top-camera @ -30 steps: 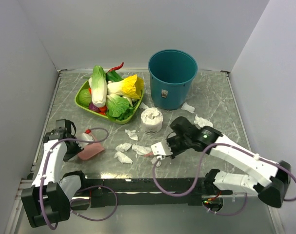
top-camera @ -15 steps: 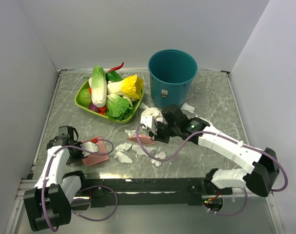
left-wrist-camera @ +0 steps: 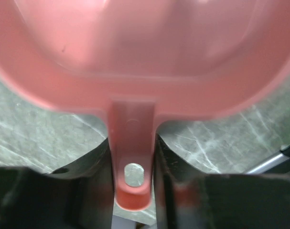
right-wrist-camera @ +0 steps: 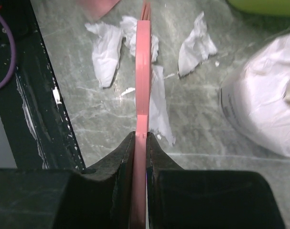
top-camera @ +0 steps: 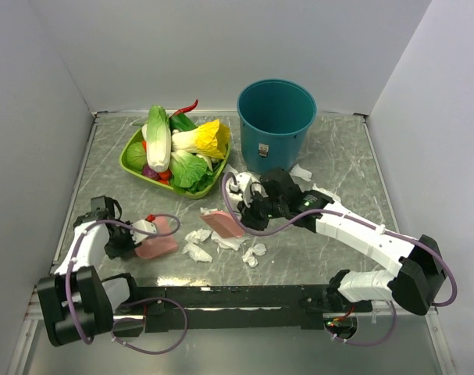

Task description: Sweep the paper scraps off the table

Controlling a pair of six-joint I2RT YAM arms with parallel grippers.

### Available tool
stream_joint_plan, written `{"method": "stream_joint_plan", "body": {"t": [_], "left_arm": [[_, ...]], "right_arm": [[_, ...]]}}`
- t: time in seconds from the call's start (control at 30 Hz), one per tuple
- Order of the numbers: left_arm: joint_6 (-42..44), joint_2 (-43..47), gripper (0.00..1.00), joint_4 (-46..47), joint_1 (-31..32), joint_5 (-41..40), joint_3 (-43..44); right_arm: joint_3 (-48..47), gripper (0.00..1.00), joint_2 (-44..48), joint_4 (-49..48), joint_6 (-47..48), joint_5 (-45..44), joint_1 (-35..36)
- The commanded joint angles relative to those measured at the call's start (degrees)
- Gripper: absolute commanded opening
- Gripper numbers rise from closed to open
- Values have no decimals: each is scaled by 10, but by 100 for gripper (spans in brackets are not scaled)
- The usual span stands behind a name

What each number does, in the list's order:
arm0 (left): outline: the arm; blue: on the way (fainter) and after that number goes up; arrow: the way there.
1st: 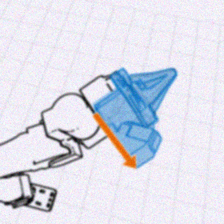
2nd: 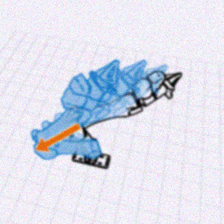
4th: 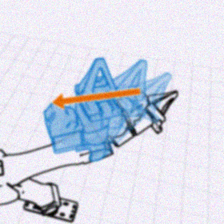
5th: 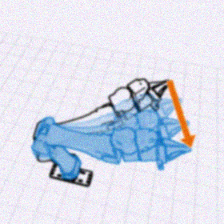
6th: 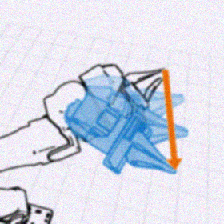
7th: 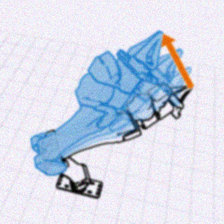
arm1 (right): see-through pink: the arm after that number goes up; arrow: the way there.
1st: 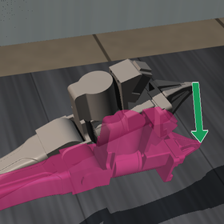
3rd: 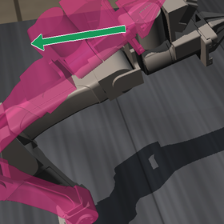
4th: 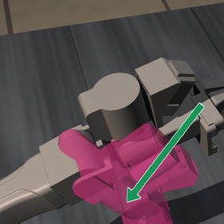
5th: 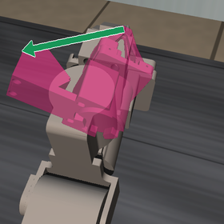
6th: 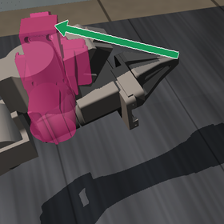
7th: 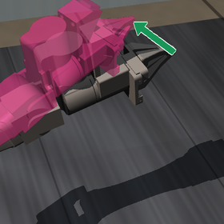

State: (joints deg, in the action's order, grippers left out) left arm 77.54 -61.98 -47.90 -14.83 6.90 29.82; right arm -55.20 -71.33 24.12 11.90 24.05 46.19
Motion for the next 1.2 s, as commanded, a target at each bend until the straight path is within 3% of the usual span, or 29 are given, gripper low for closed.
{"method": "stream_joint_plan", "body": {"t": [0.0,0.03,0.17,0.33,0.53,0.67,0.83,1.0,1.17], "left_arm": [[0,-19,22,-25,-8,47,44],[2,-19,14,-32,-8,46,45],[21,0,1,-59,-9,37,45],[51,32,1,-102,-8,30,45],[93,28,1,-139,-8,9,45],[119,21,1,-134,-9,-8,44],[142,5,1,-138,1,-23,60],[120,17,1,-149,25,-18,61],[72,58,1,-133,81,-21,28]], "right_arm": [[27,0,30,2,-27,3,-22],[32,0,34,7,-24,-2,-25],[45,0,58,42,-6,-28,-53],[39,0,95,115,51,-85,-93],[68,0,191,226,131,-76,-135],[52,0,243,230,169,-66,-148],[-9,0,197,196,160,-41,-125],[-68,0,98,119,118,-155,-5],[-147,0,1,71,16,-240,48]]}}
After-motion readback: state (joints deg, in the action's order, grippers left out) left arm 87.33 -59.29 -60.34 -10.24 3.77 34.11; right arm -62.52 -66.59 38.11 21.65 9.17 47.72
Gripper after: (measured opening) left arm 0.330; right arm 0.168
